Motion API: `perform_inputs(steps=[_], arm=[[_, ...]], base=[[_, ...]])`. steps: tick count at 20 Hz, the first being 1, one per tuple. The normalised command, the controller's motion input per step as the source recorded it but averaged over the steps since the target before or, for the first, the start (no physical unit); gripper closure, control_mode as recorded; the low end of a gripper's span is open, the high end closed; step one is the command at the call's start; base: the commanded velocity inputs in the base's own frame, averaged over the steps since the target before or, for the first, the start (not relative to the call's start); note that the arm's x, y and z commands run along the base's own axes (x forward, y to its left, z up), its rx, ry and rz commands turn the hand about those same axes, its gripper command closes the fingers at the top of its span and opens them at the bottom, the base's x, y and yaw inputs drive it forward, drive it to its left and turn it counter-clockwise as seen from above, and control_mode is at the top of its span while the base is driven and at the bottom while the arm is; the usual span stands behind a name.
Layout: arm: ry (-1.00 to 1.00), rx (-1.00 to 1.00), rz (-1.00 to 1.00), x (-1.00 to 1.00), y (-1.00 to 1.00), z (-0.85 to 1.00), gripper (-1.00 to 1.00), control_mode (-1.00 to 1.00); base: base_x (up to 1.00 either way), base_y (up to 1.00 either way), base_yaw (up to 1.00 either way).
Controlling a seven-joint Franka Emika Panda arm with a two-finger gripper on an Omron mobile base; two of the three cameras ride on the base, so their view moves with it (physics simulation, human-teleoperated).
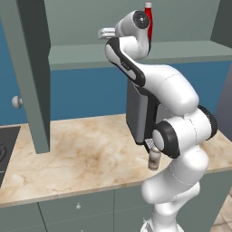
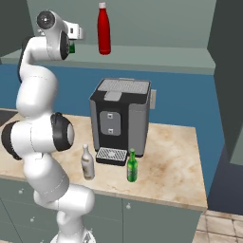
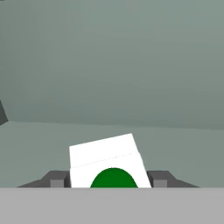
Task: Sort all alcoholic drinks to one cabinet, and non-alcoholic drinks to the other.
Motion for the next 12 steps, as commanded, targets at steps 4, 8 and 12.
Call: perform_inputs(steps=[4, 8, 12], arm=[[-0.03, 0.00, 0.00, 0.15, 0.12, -0.30, 1.00, -1.00], [-0.01, 0.00, 0.00, 0.17, 0.10, -0.29, -1.00, -1.00], [-0.02, 0.00, 0.00, 0.19, 0.04, -0.24, -1.00, -1.00]], base=[[0.00, 0.00, 0.00], [0.00, 0.00, 0.00], [0.00, 0.00, 0.00]])
